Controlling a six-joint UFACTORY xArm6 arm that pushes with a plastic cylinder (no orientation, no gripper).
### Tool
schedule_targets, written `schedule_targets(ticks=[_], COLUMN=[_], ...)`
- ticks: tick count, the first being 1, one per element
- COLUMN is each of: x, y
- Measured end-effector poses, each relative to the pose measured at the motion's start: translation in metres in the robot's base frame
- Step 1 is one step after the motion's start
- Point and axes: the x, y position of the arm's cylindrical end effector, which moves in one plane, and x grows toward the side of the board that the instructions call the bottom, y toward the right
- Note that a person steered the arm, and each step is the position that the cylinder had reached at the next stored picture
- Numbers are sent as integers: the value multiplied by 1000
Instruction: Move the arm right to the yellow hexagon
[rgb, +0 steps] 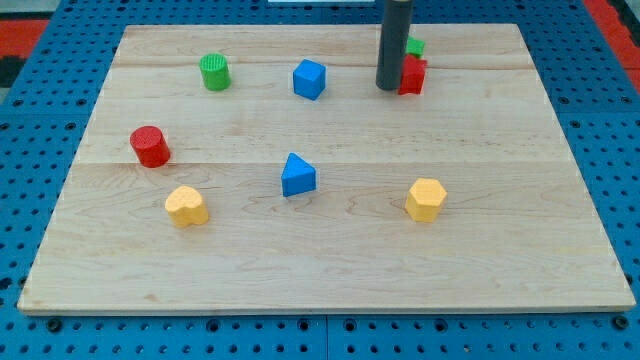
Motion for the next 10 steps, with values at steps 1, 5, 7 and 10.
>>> schedule_targets(ticks=[1,5,7,10], x=[52,62,113,184], y=[37,-68,52,86])
